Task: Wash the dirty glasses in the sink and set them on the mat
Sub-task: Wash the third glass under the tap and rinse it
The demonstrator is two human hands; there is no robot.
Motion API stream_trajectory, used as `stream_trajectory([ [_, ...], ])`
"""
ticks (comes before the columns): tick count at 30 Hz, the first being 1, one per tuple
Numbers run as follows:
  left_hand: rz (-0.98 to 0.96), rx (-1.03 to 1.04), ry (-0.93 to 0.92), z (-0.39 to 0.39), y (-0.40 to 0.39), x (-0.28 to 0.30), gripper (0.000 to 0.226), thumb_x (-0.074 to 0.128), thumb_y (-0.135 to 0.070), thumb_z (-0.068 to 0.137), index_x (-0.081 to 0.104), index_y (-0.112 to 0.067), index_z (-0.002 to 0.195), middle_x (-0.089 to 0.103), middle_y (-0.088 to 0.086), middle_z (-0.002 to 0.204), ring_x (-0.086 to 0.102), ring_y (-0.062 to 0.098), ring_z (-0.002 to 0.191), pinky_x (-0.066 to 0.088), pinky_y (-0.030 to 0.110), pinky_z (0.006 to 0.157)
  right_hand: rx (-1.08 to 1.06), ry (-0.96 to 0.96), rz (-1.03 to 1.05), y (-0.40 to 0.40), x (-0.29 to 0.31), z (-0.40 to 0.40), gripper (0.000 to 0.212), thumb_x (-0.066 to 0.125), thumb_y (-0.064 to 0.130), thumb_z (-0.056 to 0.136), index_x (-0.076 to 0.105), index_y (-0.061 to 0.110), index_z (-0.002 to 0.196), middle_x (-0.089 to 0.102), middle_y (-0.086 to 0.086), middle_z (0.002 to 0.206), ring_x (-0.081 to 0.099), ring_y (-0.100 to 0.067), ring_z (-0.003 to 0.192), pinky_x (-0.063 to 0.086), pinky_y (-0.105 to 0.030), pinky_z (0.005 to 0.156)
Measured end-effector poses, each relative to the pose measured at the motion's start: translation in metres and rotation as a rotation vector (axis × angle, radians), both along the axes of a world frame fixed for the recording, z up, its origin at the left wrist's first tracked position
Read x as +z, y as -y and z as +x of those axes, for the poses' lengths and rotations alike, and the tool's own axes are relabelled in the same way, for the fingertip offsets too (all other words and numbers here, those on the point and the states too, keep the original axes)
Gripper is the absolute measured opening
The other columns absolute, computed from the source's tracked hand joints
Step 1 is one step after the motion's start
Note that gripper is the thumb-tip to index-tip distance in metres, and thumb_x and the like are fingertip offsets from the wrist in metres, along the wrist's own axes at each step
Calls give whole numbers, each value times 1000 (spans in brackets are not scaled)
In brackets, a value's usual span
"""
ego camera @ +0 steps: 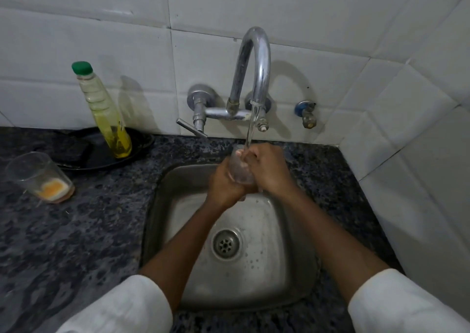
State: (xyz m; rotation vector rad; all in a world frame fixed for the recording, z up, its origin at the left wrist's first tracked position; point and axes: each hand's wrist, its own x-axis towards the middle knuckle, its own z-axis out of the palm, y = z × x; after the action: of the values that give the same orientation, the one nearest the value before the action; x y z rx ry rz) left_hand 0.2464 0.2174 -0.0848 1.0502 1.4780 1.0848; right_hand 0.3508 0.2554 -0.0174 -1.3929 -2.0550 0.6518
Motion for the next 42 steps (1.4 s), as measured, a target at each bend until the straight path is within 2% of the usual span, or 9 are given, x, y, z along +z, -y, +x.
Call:
stream_trajectory([
  [5,-195,-285,607,-29,11,8,58,66,16,75,61,-20,120,70,12,116,67,30,108,57,48,88,177,-95,56,6,-1,7,38,55,29,93,67,2,70,68,-12,64,64,-23,58,47,-30,58],
  [10,-106,-95,-166,-9,4,14,67,82,3,68,48,-21,121,61,0,108,67,21,89,61,39,71,-155,-19,-88,-2,-15,6,36,55,28,97,65,10,68,64,-6,63,58,-17,55,45,-29,58],
  [15,230,-155,-661,-22,1,23,69,92,-28,56,50,-23,111,61,-1,109,62,19,93,57,39,78,-602,-771,-847,6,-50,9,37,49,36,99,52,17,67,48,6,43,32,-3,25,24,-14,30],
  [18,402,-168,-730,-24,0,31,59,87,-38,59,64,-23,112,65,1,105,62,18,91,53,34,78,-635,-942,-1045,13,-65,-3,35,41,23,97,45,19,63,39,7,37,26,-2,26,18,-12,29],
  [26,165,-25,-718,-88,19,30,59,92,-34,39,70,-29,94,72,-5,95,66,15,88,52,28,71,-272,-225,-381,8,-45,-49,15,50,13,90,60,18,80,65,-6,84,62,-26,82,49,-37,73],
  [29,75,-16,-757,-114,31,30,68,94,-36,40,70,-28,103,73,-2,102,66,18,94,54,34,76,-157,33,-73,8,-13,-74,13,54,24,92,61,14,88,65,-1,87,62,-22,81,41,-29,63],
  [35,34,6,-777,-144,45,35,72,95,-36,42,69,-27,109,71,-3,107,66,19,99,54,33,78,-167,520,217,-15,21,-120,60,51,66,86,61,13,113,66,-8,92,66,-29,90,40,-32,66],
  [37,44,4,-773,-150,46,34,71,93,-42,39,69,-29,105,72,-5,101,67,18,94,56,34,75,-155,523,241,-16,20,-128,54,42,57,94,58,14,120,60,-7,81,64,-28,82,37,-32,63],
  [42,92,-20,-766,-158,45,34,66,92,-45,37,69,-31,97,73,-6,96,68,16,88,56,33,72,-208,-66,-222,-18,5,-128,57,33,52,97,63,10,74,69,-15,78,68,-34,74,56,-45,68],
])
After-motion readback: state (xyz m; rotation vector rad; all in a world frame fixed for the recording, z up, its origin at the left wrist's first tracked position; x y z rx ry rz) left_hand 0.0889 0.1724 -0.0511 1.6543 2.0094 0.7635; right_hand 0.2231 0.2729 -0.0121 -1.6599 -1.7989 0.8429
